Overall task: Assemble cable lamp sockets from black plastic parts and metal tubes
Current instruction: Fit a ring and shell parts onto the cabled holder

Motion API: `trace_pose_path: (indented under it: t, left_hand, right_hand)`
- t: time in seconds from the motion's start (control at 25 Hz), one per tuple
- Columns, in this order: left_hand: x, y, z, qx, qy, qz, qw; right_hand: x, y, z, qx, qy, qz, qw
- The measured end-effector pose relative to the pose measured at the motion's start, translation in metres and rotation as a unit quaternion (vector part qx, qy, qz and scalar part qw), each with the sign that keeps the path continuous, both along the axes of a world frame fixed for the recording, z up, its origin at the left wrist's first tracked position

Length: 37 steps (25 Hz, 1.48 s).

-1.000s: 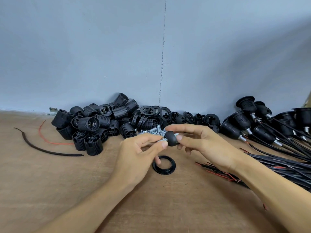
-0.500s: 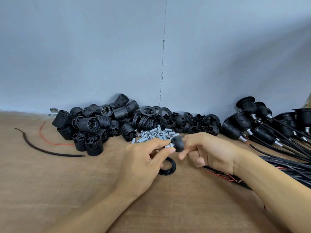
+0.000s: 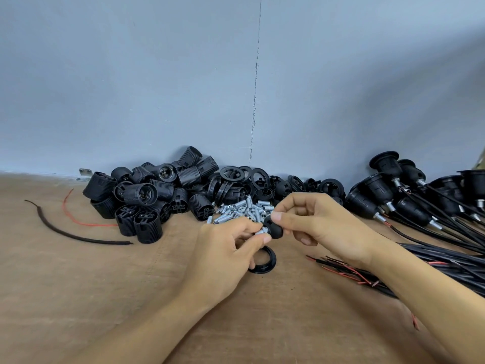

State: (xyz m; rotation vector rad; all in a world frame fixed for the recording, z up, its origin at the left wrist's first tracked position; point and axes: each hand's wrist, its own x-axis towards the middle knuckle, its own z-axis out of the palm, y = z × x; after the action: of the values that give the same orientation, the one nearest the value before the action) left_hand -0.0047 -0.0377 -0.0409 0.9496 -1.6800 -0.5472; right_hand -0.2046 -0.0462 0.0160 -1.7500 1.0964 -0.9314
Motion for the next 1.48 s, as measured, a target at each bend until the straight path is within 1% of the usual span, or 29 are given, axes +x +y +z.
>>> trace_pose_path:
  t: [0.12, 0.16, 0.28, 0.4, 0.56, 0.6, 0.72, 0.76, 0.84, 0.96, 1.08, 1.16, 1.24, 1.36, 1.48]
  left_hand:
    - [-0.001, 0.005, 0.001, -0.027, -0.007, -0.021, 0.999]
    - [-0.001, 0.007, 0.001, -0.043, -0.011, -0.019, 0.999]
    - [-0.003, 0.009, 0.003, -0.063, 0.000, 0.005, 0.998]
    - [-0.004, 0.010, 0.006, -0.052, 0.030, 0.021, 0.998]
    - [-0.002, 0.010, 0.011, -0.008, 0.073, 0.019, 0.997]
    - [-0.002, 0.010, 0.012, 0.008, 0.083, 0.020, 0.996]
    - [0.000, 0.005, 0.012, 0.048, 0.105, 0.039, 0.993]
    - [0.001, 0.004, 0.011, 0.056, 0.108, 0.044, 0.992]
    - [0.003, 0.001, 0.010, 0.068, 0.110, 0.036, 0.991]
    - [0.000, 0.003, 0.011, 0.074, 0.098, 0.017, 0.992]
    - [-0.004, 0.011, 0.010, 0.048, 0.059, 0.001, 0.997]
    - [-0.007, 0.018, 0.010, 0.030, 0.051, -0.015, 0.998]
    - [-0.011, 0.022, 0.011, 0.029, 0.076, -0.024, 0.996]
    - [-0.012, 0.018, 0.015, 0.060, 0.118, -0.017, 0.991]
    - [-0.008, 0.012, 0.017, 0.085, 0.136, -0.013, 0.987]
  right_hand:
    - [0.002, 0.000, -0.003, 0.003, -0.030, -0.026, 0.999]
    - [0.004, 0.000, -0.005, 0.008, -0.027, -0.036, 0.999]
    - [0.003, -0.002, -0.007, 0.007, 0.032, -0.058, 0.998]
    - [-0.001, -0.003, -0.007, 0.041, 0.035, -0.027, 0.998]
    - [-0.002, -0.001, -0.007, 0.082, -0.032, 0.016, 0.996]
    - [-0.001, -0.001, -0.007, 0.078, -0.023, 0.019, 0.996]
    - [0.003, 0.001, -0.008, 0.060, 0.060, 0.027, 0.996]
    - [0.004, 0.001, -0.008, 0.065, 0.063, 0.028, 0.996]
    - [0.003, 0.001, -0.008, 0.070, 0.039, 0.024, 0.997]
    - [0.000, 0.000, -0.007, 0.049, 0.019, 0.009, 0.999]
    - [0.000, -0.001, -0.008, 0.055, -0.028, -0.006, 0.998]
    - [0.004, 0.000, -0.009, 0.071, -0.037, -0.013, 0.997]
    - [0.011, 0.002, -0.012, 0.083, -0.035, -0.016, 0.996]
    - [0.015, 0.001, -0.014, 0.092, -0.046, -0.025, 0.994]
    - [0.011, 0.001, -0.012, 0.100, -0.056, -0.019, 0.993]
